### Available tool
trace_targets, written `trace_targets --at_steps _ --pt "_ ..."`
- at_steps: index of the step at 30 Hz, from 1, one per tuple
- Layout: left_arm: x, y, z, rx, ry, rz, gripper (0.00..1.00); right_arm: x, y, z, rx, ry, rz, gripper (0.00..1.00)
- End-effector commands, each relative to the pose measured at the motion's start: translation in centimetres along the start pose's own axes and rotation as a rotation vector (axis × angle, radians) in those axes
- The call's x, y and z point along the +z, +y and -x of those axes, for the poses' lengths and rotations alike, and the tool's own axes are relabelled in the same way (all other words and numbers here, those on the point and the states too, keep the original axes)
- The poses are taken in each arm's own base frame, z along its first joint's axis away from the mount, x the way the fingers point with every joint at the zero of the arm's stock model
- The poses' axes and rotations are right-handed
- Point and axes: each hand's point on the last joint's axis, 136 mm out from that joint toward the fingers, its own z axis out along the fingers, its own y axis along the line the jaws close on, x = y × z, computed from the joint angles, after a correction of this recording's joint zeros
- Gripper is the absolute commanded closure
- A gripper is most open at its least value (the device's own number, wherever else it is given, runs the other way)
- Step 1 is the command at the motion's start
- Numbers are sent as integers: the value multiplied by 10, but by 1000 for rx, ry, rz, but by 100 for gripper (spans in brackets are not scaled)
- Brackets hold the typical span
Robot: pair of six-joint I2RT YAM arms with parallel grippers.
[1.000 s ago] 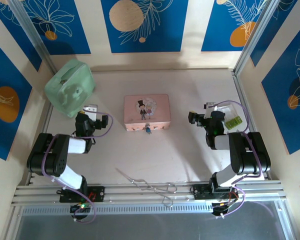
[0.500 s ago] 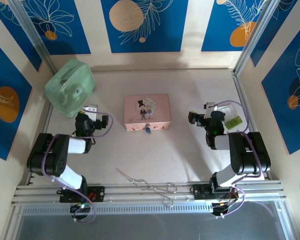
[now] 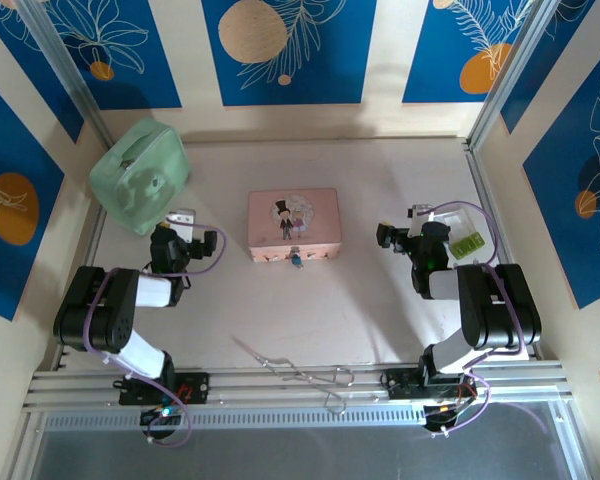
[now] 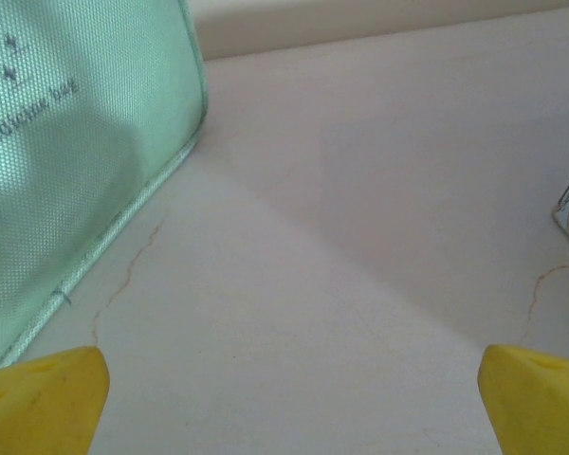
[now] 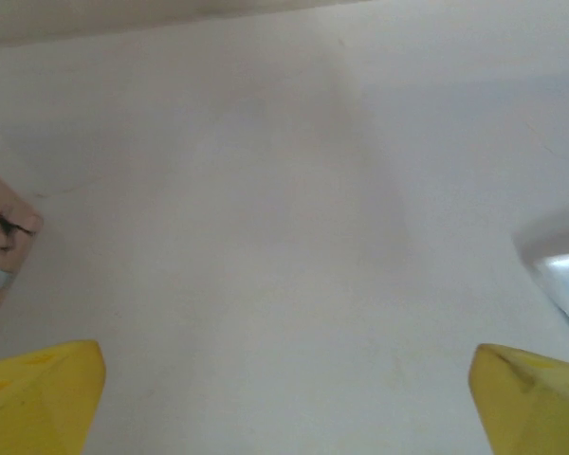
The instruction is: Unlock the padlock with the key
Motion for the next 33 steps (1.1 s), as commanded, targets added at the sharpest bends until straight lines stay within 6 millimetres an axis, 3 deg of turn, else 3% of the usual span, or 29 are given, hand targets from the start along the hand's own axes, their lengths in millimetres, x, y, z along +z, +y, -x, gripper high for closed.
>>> trace_targets --at_steps 1,3,5,7,9,10,12,16,19,22,25,28,33 --pt "-3 21 33 -35 64 85 0 -24 2 68 -5 -17 -124 1" --pt "-13 46 73 -102 54 224 0 -57 8 97 165 11 -162 1" --pt "-32 56 106 -237 37 266 1 -80 14 105 318 62 -118 1" --pt "-47 45 130 -373 49 201 5 -89 -3 86 525 99 -165 1" --pt "-59 27 136 -468 81 136 8 -95 3 76 622 166 -55 1" --pt "-64 10 137 -490 93 79 10 -100 1 69 640 202 -85 1" --pt "-72 -23 131 -487 132 -7 10 -109 11 62 593 247 -96 1" --pt "-88 -115 101 -358 260 -216 13 -134 55 43 372 358 -165 1" --pt "-104 -158 81 -310 347 -310 16 -160 89 37 241 371 -208 1" --pt "-117 -175 75 -337 374 -356 17 -179 92 37 206 289 -337 1" --pt "-124 -179 77 -369 395 -389 18 -181 88 28 252 305 -350 1" --pt "-128 -182 80 -360 403 -411 20 -166 118 13 378 454 -52 1" --pt "-122 -176 70 -317 422 -362 20 -154 132 0 307 465 27 1"
